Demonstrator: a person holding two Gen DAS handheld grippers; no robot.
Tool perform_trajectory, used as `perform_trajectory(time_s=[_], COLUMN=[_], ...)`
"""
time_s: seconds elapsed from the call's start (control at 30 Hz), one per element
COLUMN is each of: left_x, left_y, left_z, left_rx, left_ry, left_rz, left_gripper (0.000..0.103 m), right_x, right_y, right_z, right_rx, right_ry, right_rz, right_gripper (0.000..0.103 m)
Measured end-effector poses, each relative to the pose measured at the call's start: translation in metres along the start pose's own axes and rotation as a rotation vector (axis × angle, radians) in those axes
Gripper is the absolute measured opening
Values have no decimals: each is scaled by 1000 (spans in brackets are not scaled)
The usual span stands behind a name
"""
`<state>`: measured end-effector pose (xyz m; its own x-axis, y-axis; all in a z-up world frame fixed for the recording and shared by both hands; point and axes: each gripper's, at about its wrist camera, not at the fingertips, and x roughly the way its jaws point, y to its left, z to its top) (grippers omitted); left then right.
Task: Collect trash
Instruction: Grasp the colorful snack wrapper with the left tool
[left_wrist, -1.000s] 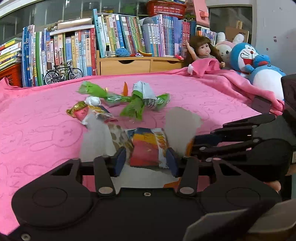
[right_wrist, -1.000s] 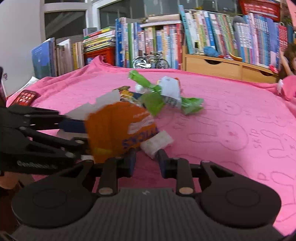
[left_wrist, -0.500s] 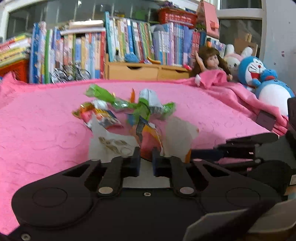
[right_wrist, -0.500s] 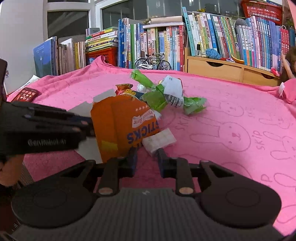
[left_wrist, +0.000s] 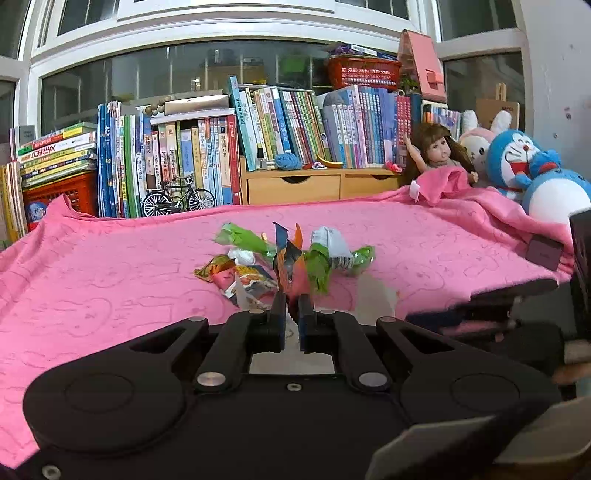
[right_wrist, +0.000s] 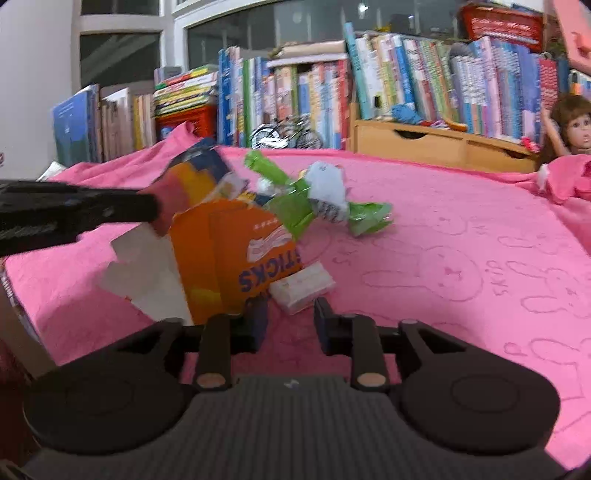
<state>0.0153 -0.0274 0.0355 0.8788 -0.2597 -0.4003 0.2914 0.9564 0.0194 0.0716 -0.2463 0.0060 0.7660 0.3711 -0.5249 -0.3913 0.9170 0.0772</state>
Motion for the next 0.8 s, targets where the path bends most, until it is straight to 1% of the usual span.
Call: perform_trajectory(time_s=[0.13, 0.17, 0.2, 0.27, 0.37, 0.4, 0.43, 0.47, 0.5, 0.77, 0.8], left_x=[-19, -24, -28, -35, -41, -42, -43, -44, -45, -46, -46], left_y=[7, 9, 11, 14, 16, 16, 16, 17, 17, 17, 16], left_z=[-4, -4, -5, -6, -9, -11, -12, -14, -15, -19, -20], left_rx=[2, -2, -7, -6, 5, 6, 8, 7, 5, 2, 6], left_ry=[-17, -20, -19, -14, -3, 0, 4, 6, 8, 19, 21], left_rz=[19, 22, 25, 31, 38, 39, 39, 41, 42, 26, 20], left_gripper=[6, 6, 6, 6, 6, 6, 6, 6, 6, 6, 9], right_x=[5, 8, 12, 20, 32, 34, 36, 37, 36, 10, 6], right_y=[-3, -2, -1, 0, -4, -4, -4, -2, 0, 16, 16], right_z=[8, 10, 12, 16, 22, 22, 23, 22, 20, 11, 10], right_rx=[-3, -32, -66, -128, -135, -134, -135, -137, -139, -179, -178], right_ry=[-6, -1, 1, 12, 62, 74, 85, 94, 96, 40, 34], right_rz=[-12, -8, -7, 0, 51, 64, 72, 76, 67, 44, 43], right_gripper=[69, 73, 75, 76, 76, 75, 70, 56, 50, 50, 50])
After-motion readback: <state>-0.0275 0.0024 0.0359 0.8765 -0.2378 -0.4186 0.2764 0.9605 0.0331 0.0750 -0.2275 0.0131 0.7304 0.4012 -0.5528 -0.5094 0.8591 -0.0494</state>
